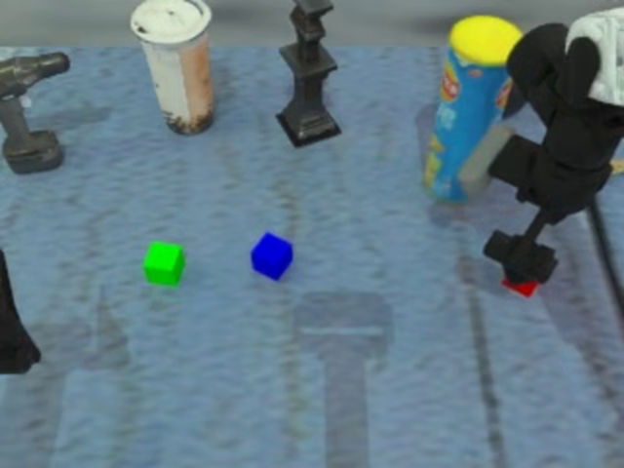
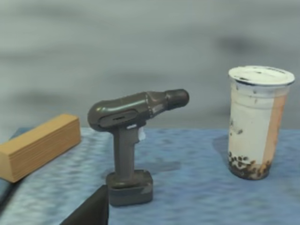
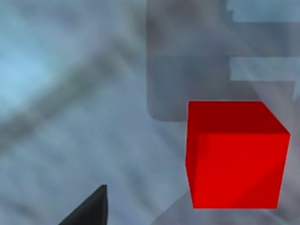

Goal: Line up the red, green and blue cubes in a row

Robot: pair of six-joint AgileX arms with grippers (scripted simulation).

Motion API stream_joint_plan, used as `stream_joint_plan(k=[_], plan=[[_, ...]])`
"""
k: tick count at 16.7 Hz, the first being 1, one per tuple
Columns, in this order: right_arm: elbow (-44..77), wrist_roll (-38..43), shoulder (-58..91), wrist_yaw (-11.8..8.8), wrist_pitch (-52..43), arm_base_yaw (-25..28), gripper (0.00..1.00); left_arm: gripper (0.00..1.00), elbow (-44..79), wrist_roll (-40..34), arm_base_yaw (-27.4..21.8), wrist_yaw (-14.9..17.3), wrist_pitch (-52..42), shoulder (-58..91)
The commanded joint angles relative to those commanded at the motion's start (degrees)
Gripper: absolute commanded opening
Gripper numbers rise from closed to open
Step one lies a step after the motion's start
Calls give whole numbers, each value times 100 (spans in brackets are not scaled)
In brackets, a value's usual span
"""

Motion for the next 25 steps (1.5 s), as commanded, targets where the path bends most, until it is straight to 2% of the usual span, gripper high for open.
stream_joint_plan(k=[5,10,23,25], plan=[[-587,21,533,4,1172,11,100,100,0,0,0,0,0,0],[-671,21,624,5,1311,14,100,100,0,0,0,0,0,0],[-671,21,624,5,1311,14,2,100,0,0,0,0,0,0],[-671,21,624,5,1311,14,0,100,0,0,0,0,0,0]])
